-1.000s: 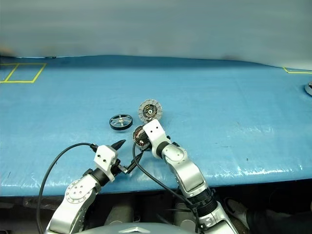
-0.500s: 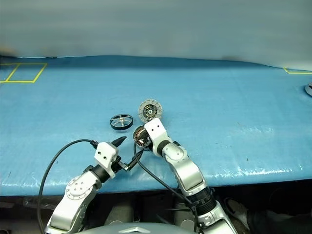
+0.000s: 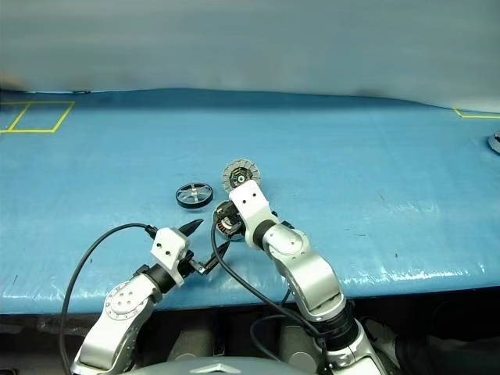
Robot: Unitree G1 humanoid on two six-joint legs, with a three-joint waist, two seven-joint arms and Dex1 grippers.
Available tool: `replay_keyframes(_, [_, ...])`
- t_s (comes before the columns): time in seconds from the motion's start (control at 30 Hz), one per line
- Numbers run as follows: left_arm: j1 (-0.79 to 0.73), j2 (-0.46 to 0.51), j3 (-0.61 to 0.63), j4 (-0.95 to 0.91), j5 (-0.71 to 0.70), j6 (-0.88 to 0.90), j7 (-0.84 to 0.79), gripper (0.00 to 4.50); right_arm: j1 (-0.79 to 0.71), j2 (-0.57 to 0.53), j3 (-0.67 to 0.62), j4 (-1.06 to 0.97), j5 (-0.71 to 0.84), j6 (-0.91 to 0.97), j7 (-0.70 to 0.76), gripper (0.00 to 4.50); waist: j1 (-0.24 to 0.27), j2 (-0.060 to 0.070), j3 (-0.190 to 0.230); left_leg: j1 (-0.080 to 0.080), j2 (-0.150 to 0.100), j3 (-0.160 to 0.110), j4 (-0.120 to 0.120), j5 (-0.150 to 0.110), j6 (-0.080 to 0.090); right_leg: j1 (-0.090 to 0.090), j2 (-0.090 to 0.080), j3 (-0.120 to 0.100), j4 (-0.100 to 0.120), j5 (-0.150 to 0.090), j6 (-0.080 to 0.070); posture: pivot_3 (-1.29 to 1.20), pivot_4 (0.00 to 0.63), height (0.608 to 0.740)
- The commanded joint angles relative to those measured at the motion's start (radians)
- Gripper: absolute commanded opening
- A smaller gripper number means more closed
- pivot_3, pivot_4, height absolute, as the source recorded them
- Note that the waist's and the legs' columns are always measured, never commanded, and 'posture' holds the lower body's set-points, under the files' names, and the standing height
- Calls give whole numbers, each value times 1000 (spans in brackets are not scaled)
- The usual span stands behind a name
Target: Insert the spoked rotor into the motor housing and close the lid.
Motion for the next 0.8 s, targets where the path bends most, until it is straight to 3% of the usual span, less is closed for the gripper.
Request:
replay_keyframes(0.03, [-7, -1, 5, -27, -15, -7, -6, 4500, -12, 15, 10, 7, -1, -31, -10, 47, 0, 0, 0, 0, 0, 0, 0, 0, 0, 0, 0, 0, 0, 0, 0, 0, 150, 740])
replay_keyframes(0.8, [5, -12, 0, -29, -10, -15, 1, 4500, 24, 39, -1, 164, -3, -176, -41, 47, -6, 0, 0, 0, 0, 0, 0, 0, 0, 2, 1, 1, 0, 0, 0, 0, 150, 740])
